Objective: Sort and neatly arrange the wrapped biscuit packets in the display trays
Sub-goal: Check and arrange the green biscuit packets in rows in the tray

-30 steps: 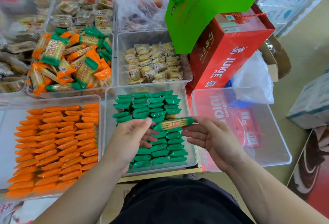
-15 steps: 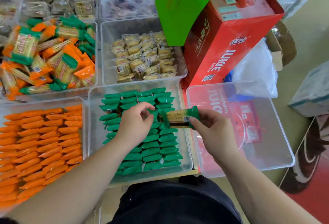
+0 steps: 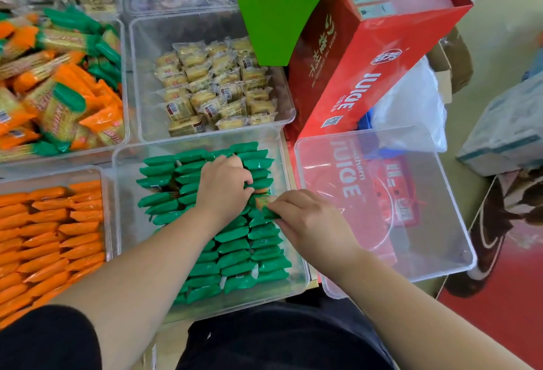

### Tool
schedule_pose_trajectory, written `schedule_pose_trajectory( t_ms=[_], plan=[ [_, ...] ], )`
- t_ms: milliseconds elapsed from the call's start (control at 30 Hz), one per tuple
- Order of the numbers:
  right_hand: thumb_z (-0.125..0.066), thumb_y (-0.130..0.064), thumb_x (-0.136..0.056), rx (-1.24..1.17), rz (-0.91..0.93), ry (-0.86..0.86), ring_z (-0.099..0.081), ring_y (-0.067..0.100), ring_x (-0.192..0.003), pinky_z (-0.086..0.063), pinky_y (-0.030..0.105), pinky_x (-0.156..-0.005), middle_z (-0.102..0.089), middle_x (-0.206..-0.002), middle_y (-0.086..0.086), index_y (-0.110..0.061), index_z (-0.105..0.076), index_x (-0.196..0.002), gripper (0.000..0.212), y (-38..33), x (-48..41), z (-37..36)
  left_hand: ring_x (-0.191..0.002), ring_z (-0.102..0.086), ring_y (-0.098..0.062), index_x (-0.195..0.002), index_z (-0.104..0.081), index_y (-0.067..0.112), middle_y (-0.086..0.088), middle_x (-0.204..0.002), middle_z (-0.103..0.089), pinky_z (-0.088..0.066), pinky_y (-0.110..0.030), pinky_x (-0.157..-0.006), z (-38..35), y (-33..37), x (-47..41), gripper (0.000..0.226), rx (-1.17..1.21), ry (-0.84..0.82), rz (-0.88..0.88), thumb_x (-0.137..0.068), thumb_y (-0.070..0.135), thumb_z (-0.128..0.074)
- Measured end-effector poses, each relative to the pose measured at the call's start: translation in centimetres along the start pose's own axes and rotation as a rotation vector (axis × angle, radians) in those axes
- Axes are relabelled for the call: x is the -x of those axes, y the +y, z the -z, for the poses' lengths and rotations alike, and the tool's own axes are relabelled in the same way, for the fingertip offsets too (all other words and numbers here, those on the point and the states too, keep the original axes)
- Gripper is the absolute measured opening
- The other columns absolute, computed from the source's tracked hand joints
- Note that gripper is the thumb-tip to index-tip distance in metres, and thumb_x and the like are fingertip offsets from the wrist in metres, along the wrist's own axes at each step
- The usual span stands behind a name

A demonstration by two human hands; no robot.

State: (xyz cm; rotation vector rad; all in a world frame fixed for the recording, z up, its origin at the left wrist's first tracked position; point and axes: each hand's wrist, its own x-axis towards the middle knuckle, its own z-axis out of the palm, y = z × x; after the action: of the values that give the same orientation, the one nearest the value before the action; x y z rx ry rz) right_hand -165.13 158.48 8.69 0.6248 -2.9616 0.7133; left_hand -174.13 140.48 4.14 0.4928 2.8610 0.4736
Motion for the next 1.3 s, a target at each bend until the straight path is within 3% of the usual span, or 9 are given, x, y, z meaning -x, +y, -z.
schedule_pose_trajectory(
  t_ms=[233, 333, 567, 667, 767, 867, 1067, 1167, 1300],
  plan=[
    [-0.077, 0.0, -0.068, 0.247, 0.049, -0.019, -0.06, 0.024, -0.082, -0.045, 0.037, -0.077, -0.068, -0.083, -0.007, -0.022, -0.074, -0.09, 0.032, 1.1, -1.0, -2.6, -0.084, -0.06, -0.028, -0.065, -0.074, 0.016, 0.002, -0.085, -0.07, -0.047, -0.042, -0.079, -0.4, -1.0, 0.8, 0.015, 0.224, 0.114, 0.052, -0.072, 0.015, -0.087],
    [-0.075, -0.003, -0.066, 0.33, 0.02, -0.07, -0.057, 0.023, -0.087, -0.038, 0.037, -0.078, -0.067, -0.08, -0.012, -0.027, -0.075, -0.086, 0.031, 1.1, -1.4, -3.3, -0.09, -0.068, -0.027, -0.07, -0.077, 0.015, -0.001, -0.091, -0.076, -0.053, -0.045, -0.086, 1.0, -1.0, 1.5, 0.01, 0.356, 0.157, 0.079, -0.073, 0.012, -0.086],
    [-0.078, -0.008, -0.065, 0.424, -0.087, -0.285, -0.055, 0.025, -0.1, -0.033, 0.045, -0.091, -0.068, -0.088, -0.014, -0.031, -0.075, -0.097, 0.04, 0.2, -2.0, -4.0, -0.092, -0.069, -0.02, -0.082, -0.079, 0.007, -0.007, -0.097, -0.076, -0.052, -0.031, -0.086, 5.1, -1.3, 4.9, 0.004, 0.408, 0.373, 0.145, -0.08, 0.01, -0.081],
    [-0.068, -0.01, -0.079, 0.427, -0.11, -0.386, -0.049, 0.027, -0.123, -0.021, 0.056, -0.107, -0.067, -0.114, -0.011, -0.029, -0.066, -0.126, 0.051, -0.4, -2.5, -3.7, -0.096, -0.064, -0.009, -0.089, -0.077, 0.01, 0.002, -0.101, -0.073, -0.048, -0.018, -0.079, 6.4, -1.8, 6.6, 0.006, 0.503, 0.432, 0.272, -0.085, 0.014, -0.077],
    [-0.053, -0.016, -0.092, 0.425, -0.15, -0.507, -0.025, 0.028, -0.145, -0.004, 0.064, -0.115, -0.05, -0.144, -0.009, -0.026, -0.04, -0.15, 0.061, -1.1, -3.1, -3.2, -0.087, -0.064, -0.001, -0.089, -0.076, 0.016, 0.014, -0.093, -0.07, -0.044, -0.011, -0.076, 7.3, -2.3, 8.0, 0.003, 0.637, 0.47, 0.401, -0.086, 0.016, -0.077],
    [-0.047, -0.023, -0.098, 0.442, -0.162, -0.57, -0.009, 0.028, -0.151, 0.004, 0.068, -0.115, -0.033, -0.159, -0.009, -0.025, -0.023, -0.158, 0.064, -1.5, -3.3, -3.0, -0.084, -0.064, 0.001, -0.089, -0.074, 0.024, 0.021, -0.09, -0.067, -0.05, -0.018, -0.075, 7.6, -2.4, 9.3, 0.008, 0.717, 0.461, 0.467, -0.085, 0.018, -0.078],
    [-0.038, -0.031, -0.101, 0.513, -0.185, -0.688, 0.011, 0.032, -0.153, 0.015, 0.07, -0.112, -0.007, -0.168, -0.008, -0.024, -0.004, -0.161, 0.07, -1.8, -3.4, -3.2, -0.081, -0.068, -0.008, -0.082, -0.071, 0.03, 0.01, -0.087, -0.072, -0.057, -0.027, -0.078, 7.1, -1.5, 11.0, 0.019, 0.911, 0.405, 0.562, -0.082, 0.014, -0.081],
    [-0.04, -0.032, -0.1, 0.489, -0.183, -0.681, 0.011, 0.031, -0.154, 0.012, 0.068, -0.114, -0.007, -0.168, -0.004, -0.022, -0.011, -0.16, 0.068, -2.2, -3.5, -2.4, -0.086, -0.069, -0.009, -0.092, -0.07, 0.026, 0.004, -0.092, -0.073, -0.058, -0.031, -0.085, 6.9, -1.0, 11.6, 0.021, 1.016, 0.359, 0.605, -0.082, 0.01, -0.08],
    [-0.046, -0.023, -0.098, 0.188, -0.26, -0.453, -0.008, 0.025, -0.153, -0.011, 0.052, -0.124, -0.034, -0.159, -0.002, -0.016, -0.049, -0.142, 0.044, -3.7, -2.9, 0.4, -0.1, -0.071, -0.016, -0.119, -0.066, 0.031, -0.001, -0.108, -0.073, -0.055, -0.032, -0.089, 7.3, -0.5, 12.5, 0.044, 1.238, 0.256, 0.63, -0.087, 0.001, -0.073]
  ],
)
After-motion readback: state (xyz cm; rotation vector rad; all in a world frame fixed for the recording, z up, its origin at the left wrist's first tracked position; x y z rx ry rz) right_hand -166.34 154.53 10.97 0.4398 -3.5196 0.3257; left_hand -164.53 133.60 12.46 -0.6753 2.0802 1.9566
